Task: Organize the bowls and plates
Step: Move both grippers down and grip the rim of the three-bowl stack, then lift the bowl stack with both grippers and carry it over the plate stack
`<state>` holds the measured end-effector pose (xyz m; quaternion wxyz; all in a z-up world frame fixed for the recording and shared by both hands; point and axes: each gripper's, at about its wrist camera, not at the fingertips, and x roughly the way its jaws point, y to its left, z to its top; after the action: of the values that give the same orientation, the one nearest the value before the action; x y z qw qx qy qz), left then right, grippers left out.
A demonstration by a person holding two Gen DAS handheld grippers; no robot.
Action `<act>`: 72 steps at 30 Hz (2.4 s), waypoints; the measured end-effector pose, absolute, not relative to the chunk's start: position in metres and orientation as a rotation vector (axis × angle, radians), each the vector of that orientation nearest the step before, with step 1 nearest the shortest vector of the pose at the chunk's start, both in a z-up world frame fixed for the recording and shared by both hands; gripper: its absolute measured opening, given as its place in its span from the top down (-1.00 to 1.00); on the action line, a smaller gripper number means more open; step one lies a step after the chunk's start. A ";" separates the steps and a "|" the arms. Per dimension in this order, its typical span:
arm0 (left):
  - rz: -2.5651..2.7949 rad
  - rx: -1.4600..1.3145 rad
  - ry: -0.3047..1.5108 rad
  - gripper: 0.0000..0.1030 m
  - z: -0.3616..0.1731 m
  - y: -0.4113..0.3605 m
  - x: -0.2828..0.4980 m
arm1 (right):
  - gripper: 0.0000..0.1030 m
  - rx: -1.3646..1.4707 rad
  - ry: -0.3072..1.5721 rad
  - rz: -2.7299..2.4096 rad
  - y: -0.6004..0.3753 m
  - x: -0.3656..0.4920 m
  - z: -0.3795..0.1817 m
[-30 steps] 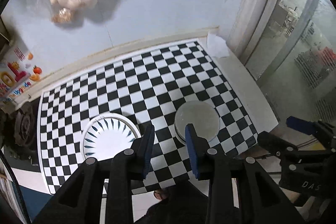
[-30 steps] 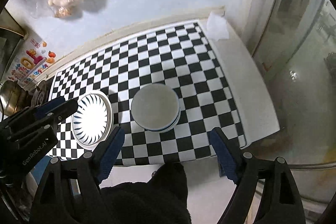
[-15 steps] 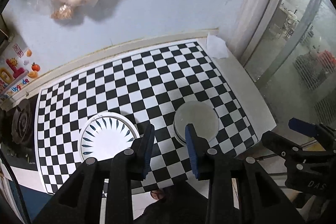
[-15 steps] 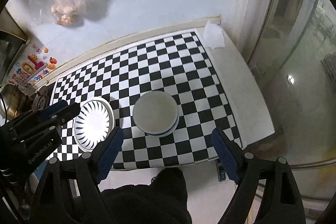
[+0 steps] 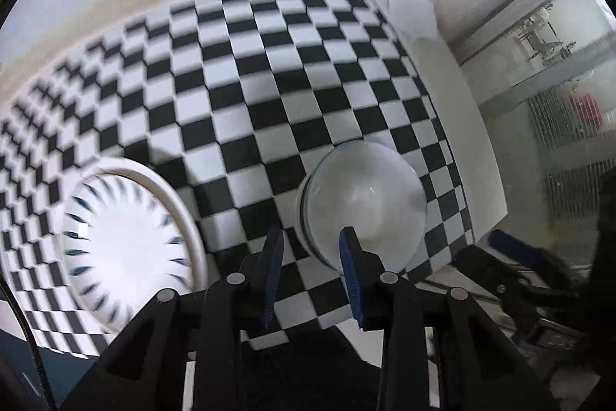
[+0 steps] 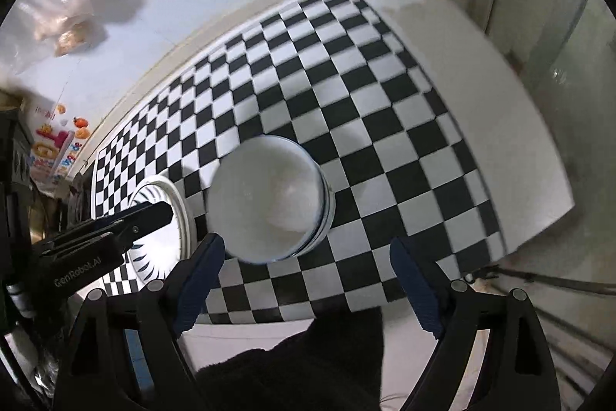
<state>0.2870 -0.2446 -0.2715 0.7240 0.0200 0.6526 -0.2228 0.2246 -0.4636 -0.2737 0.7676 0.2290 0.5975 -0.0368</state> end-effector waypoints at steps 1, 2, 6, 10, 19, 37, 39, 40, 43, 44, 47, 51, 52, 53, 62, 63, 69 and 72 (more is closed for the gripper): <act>-0.494 0.034 1.460 0.46 -0.277 -0.246 0.291 | -0.75 0.517 1.307 -0.080 -0.468 0.229 -0.284; -0.496 0.023 1.484 0.46 -0.284 -0.247 0.296 | -0.75 0.535 1.317 -0.081 -0.472 0.232 -0.293; -0.507 -0.028 1.573 0.46 -0.313 -0.251 0.311 | -0.75 0.638 1.347 -0.060 -0.488 0.245 -0.333; -0.523 -0.068 1.652 0.46 -0.340 -0.255 0.322 | -0.75 0.748 1.375 0.003 -0.495 0.256 -0.370; -0.544 -0.139 1.747 0.44 -0.380 -0.257 0.333 | -0.75 0.881 1.435 0.162 -0.478 0.277 -0.433; -0.662 -0.104 1.685 0.26 -0.386 -0.272 0.337 | -0.06 0.943 1.418 0.192 -0.492 0.292 -0.456; -0.654 -0.103 1.685 0.26 -0.386 -0.271 0.337 | -0.06 0.917 1.413 0.187 -0.489 0.295 -0.455; -0.652 -0.101 1.685 0.26 -0.385 -0.270 0.337 | -0.06 0.906 1.413 0.187 -0.488 0.296 -0.454; -0.639 -0.094 1.689 0.26 -0.384 -0.267 0.336 | -0.05 0.888 1.424 0.193 -0.480 0.296 -0.449; -0.634 -0.091 1.687 0.26 -0.383 -0.266 0.336 | -0.05 0.881 1.426 0.195 -0.477 0.295 -0.448; -0.625 -0.079 1.677 0.26 -0.379 -0.262 0.335 | -0.05 0.872 1.424 0.204 -0.467 0.293 -0.442; -0.613 -0.075 1.665 0.26 -0.370 -0.254 0.335 | -0.05 0.869 1.422 0.218 -0.454 0.297 -0.434; -0.611 -0.079 1.663 0.26 -0.368 -0.251 0.336 | -0.05 0.867 1.422 0.222 -0.451 0.298 -0.431; -0.609 -0.083 1.662 0.26 -0.366 -0.249 0.336 | -0.05 0.864 1.422 0.226 -0.449 0.299 -0.429; -0.567 -0.131 1.618 0.26 -0.331 -0.210 0.343 | -0.04 0.812 1.419 0.297 -0.409 0.322 -0.393; -0.560 -0.136 1.615 0.26 -0.327 -0.203 0.344 | -0.04 0.809 1.423 0.306 -0.401 0.326 -0.389; -0.494 -0.165 1.608 0.26 -0.315 -0.162 0.344 | -0.04 0.771 1.454 0.381 -0.354 0.345 -0.378; -0.455 -0.188 1.599 0.26 -0.311 -0.137 0.343 | -0.04 0.747 1.474 0.421 -0.327 0.355 -0.377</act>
<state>0.3432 -0.1369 -0.3114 0.6699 -0.0834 0.7096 -0.2021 0.3548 -0.3267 -0.3766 0.6582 0.3298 0.6507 0.1858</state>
